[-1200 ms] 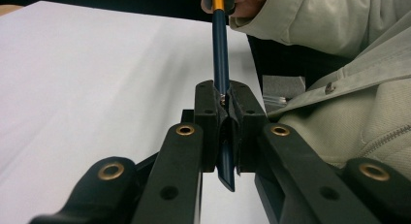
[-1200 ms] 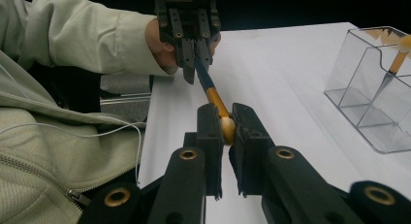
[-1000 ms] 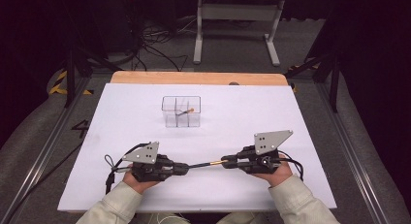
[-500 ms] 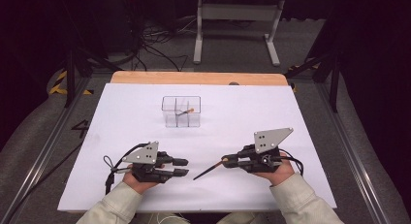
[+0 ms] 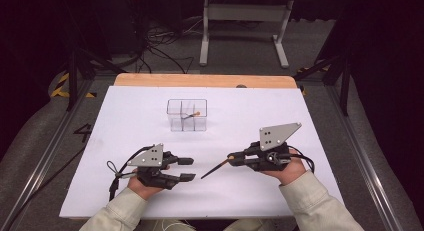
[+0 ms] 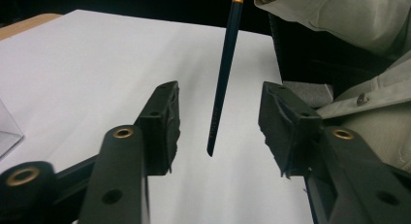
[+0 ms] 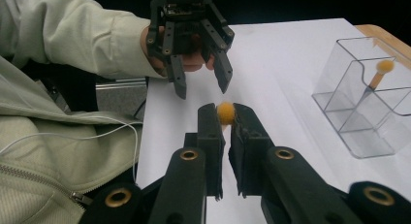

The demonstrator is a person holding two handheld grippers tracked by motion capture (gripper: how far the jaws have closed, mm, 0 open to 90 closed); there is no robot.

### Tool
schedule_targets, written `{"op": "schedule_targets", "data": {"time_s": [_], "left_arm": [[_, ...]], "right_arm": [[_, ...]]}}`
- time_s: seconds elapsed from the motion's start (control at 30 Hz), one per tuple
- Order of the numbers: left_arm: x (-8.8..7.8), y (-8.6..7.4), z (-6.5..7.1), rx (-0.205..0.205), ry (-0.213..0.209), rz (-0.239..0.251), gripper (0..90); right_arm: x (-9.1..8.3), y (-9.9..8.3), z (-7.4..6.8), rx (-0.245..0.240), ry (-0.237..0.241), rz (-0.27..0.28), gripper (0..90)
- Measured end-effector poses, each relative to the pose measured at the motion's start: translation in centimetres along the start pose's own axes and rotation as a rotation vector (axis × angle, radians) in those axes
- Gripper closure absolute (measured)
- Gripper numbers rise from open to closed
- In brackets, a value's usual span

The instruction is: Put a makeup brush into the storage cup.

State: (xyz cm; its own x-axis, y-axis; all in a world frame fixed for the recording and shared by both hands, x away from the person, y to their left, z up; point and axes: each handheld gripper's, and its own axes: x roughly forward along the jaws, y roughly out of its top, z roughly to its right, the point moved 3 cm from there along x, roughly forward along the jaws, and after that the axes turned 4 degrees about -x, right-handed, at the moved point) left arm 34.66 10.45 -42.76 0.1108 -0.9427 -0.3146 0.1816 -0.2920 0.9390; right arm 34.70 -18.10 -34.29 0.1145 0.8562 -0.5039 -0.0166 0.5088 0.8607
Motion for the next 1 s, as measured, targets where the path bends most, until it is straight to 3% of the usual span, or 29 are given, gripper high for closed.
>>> {"op": "schedule_targets", "data": {"time_s": [0.1,0.23,0.57,1.0], "left_arm": [[0.1,0.0,-0.1,-0.011,0.008,0.008,44.1],[0.3,0.3,-0.4,-0.028,0.005,0.016,44.7],[2.1,1.4,-0.2,-0.025,-0.027,0.014,45.4],[4.2,2.2,0.1,-0.032,-0.082,-0.02,53.0]], "right_arm": [[0.0,0.7,0.2,-0.001,0.003,-0.015,83.2],[0.2,1.5,0.3,-0.008,0.015,-0.041,83.2],[1.4,2.0,0.6,0.001,0.036,-0.11,83.1],[2.3,1.9,0.6,0.008,0.053,-0.122,83.1]]}}
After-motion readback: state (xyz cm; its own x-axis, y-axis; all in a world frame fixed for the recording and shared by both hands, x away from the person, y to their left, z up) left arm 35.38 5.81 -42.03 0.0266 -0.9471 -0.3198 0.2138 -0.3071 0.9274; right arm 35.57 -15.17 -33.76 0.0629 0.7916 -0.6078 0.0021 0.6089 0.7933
